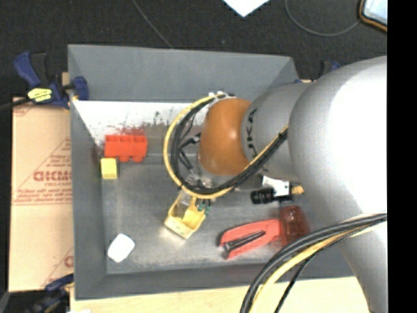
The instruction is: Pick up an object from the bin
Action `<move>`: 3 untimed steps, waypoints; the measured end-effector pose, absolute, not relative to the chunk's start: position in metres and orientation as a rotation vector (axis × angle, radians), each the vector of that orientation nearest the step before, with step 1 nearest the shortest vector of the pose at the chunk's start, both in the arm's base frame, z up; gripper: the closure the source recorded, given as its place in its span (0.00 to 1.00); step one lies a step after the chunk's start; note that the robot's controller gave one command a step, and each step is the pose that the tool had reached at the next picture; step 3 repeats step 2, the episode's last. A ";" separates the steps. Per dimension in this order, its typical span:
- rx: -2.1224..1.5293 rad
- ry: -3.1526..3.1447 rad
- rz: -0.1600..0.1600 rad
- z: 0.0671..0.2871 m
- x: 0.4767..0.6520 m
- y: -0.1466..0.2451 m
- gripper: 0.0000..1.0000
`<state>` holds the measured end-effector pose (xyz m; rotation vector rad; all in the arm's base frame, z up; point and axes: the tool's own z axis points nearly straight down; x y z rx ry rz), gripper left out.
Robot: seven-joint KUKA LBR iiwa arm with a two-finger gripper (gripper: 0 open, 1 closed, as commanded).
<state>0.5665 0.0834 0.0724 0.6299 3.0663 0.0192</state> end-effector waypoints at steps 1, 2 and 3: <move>0.628 3.072 0.016 0.096 0.565 0.082 1.00; 0.624 3.069 0.019 0.120 0.566 0.082 1.00; 0.624 3.069 0.019 0.120 0.566 0.082 1.00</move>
Offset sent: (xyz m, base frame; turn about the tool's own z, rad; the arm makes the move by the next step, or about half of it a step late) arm -0.0023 -0.0008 0.0564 -0.0016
